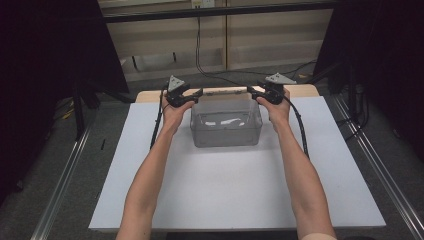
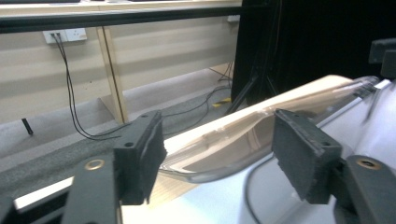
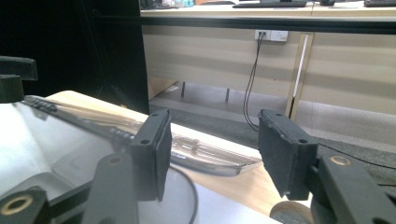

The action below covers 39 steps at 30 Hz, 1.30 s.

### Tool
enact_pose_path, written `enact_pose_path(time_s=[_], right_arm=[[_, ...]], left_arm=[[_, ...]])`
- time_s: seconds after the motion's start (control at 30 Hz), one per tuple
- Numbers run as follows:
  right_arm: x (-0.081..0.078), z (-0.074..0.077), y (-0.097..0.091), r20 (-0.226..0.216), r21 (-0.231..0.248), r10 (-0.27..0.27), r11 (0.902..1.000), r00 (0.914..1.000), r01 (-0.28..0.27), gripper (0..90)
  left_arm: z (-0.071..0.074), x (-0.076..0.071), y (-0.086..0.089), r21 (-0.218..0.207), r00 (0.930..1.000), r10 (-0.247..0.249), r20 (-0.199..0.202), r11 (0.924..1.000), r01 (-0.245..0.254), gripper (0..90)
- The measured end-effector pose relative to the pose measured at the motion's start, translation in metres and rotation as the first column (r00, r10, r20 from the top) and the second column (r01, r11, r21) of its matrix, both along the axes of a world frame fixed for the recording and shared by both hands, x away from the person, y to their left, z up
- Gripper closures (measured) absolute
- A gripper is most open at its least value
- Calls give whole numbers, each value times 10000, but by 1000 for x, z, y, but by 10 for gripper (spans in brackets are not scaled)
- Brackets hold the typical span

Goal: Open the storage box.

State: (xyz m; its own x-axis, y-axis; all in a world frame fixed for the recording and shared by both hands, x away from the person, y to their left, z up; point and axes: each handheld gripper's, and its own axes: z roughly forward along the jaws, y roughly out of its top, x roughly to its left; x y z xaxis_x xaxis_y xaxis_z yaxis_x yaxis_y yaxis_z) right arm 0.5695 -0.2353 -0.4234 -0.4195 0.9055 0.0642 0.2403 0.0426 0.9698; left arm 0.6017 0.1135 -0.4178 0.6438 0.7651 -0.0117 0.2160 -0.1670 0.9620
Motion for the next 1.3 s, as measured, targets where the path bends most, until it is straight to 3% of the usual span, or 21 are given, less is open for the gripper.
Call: enact_pose_path(time_s=[0.13,0.17,0.27,0.4,0.47,0.6,0.67,0.93,1.07,1.17,1.27,1.3], right_arm=[[-6,4,-2,17,-67,-50,10000,10000,50,361],[-10,8,-4,83,-69,-125,9999,9999,126,280],[-16,11,-6,143,-68,-123,9999,9998,124,228],[-24,13,-7,165,-107,-170,9998,9997,172,146],[-29,15,-7,309,-156,-181,9997,9994,186,107],[-40,20,-8,425,2,-219,9998,9989,219,44],[-46,20,-9,462,146,-262,9996,9986,255,28],[-69,22,-8,647,-111,-429,9990,9970,437,0],[-83,25,-7,879,-407,-414,9981,9953,452,0],[-90,25,-8,988,-313,-534,9979,9937,568,0],[-99,23,-7,1066,-396,-572,9973,9927,617,1],[-101,23,-7,1078,-411,-612,9970,9923,660,3]], left_arm=[[5,-7,2,-78,10000,82,45,9999,-81,257],[7,-11,3,-226,9999,75,136,9997,-72,236],[8,-19,3,-158,9997,-1,228,9999,4,189],[9,-26,4,-401,10000,-3,98,9992,7,120],[10,-32,7,-602,9999,9,-158,9982,-18,91],[10,-40,10,-649,9998,106,-155,9978,-116,60],[11,-44,12,-672,9999,144,-80,9976,-150,59],[13,-68,20,-763,9999,132,1,9970,-131,30],[14,-80,23,-664,9997,36,235,9978,-20,21],[14,-89,25,-736,9994,-71,349,9972,96,21],[16,-97,28,-430,9979,-33,652,9991,61,18],[17,-100,29,-576,9976,-40,693,9983,80,18]])
